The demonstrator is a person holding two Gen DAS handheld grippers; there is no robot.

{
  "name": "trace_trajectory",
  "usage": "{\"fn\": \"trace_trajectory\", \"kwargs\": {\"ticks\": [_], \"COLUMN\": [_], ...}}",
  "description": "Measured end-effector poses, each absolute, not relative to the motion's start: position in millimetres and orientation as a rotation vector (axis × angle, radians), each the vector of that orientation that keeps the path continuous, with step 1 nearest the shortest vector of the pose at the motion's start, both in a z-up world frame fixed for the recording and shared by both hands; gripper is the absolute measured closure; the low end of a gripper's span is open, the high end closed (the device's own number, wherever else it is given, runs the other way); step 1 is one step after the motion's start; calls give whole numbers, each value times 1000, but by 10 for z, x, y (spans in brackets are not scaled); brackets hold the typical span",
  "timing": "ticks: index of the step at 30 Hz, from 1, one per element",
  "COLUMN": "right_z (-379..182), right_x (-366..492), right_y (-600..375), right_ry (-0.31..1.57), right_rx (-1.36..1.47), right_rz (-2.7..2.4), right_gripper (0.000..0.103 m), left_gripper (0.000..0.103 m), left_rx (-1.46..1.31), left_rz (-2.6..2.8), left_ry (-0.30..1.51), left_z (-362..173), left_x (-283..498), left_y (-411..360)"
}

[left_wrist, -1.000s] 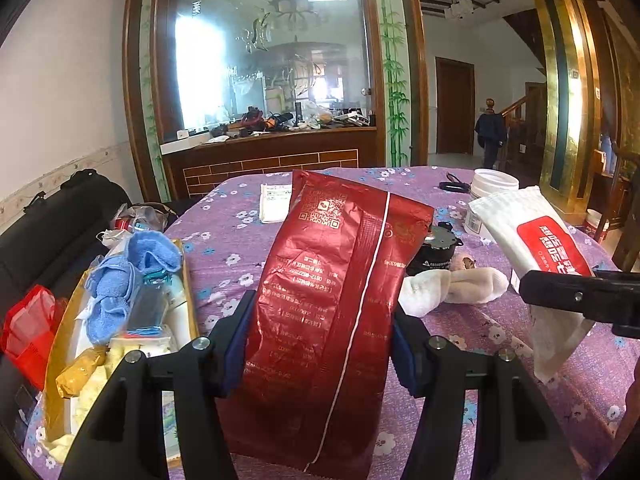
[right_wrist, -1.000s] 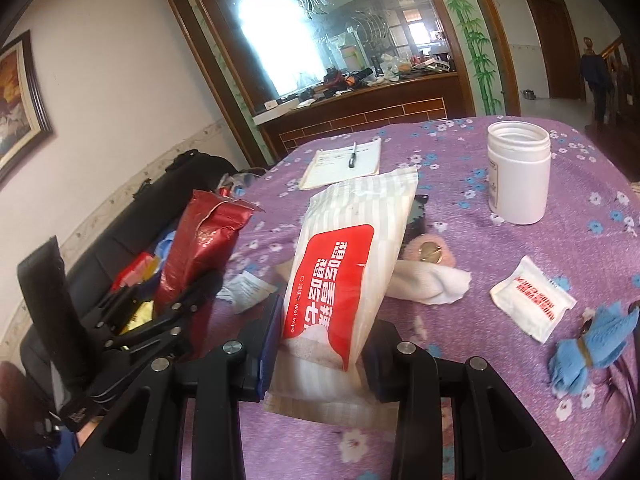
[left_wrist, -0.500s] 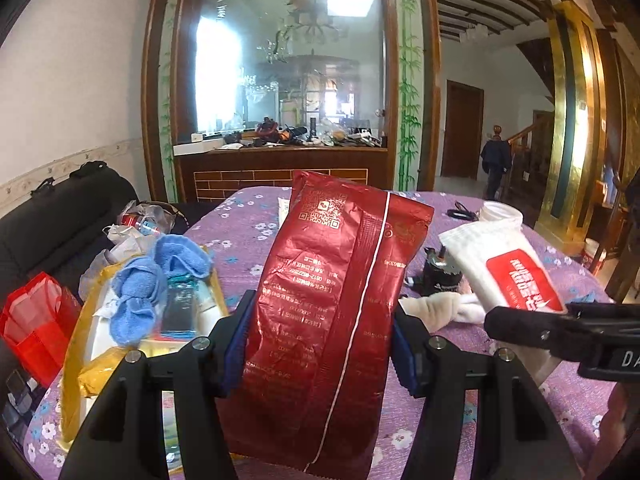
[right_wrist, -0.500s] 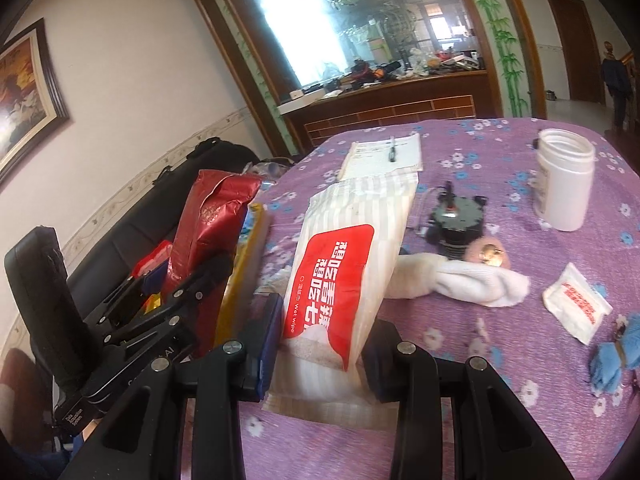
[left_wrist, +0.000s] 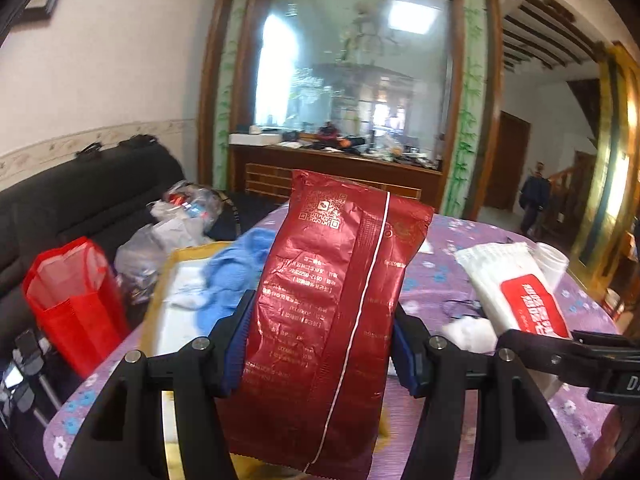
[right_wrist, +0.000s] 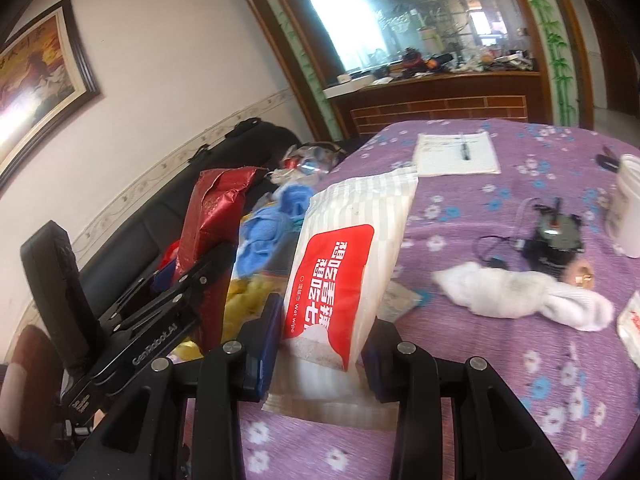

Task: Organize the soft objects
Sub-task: 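Carry the red bag with the left tool to the box while the right tool carries the wipe pack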

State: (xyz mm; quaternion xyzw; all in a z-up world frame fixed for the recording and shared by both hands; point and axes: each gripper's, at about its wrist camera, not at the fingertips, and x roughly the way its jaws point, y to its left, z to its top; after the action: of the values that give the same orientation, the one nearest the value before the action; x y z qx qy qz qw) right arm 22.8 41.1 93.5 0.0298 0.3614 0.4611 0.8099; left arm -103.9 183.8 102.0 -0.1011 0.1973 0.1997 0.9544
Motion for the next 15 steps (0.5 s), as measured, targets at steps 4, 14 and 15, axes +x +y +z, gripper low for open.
{"fn": "trace_trajectory", "kwargs": {"ticks": [4,14,15], "right_z": [932,742,719], "right_x": [183,175,183], "right_y": [701,1409,1470], "right_ry": [780,862,868], "right_rx": [50,14,8], "right_rz": [1024,1082,1080], "right_gripper": [63,63,63], "left_gripper": [43,43,43], "left_rx": [-247,-330,-340], "left_rz": [461,539,537], "left_ry": [417,473,480], "left_z": [953,663,633], "left_x": [-1115,-1244,-1232], "left_y": [2132,2659,2692]}}
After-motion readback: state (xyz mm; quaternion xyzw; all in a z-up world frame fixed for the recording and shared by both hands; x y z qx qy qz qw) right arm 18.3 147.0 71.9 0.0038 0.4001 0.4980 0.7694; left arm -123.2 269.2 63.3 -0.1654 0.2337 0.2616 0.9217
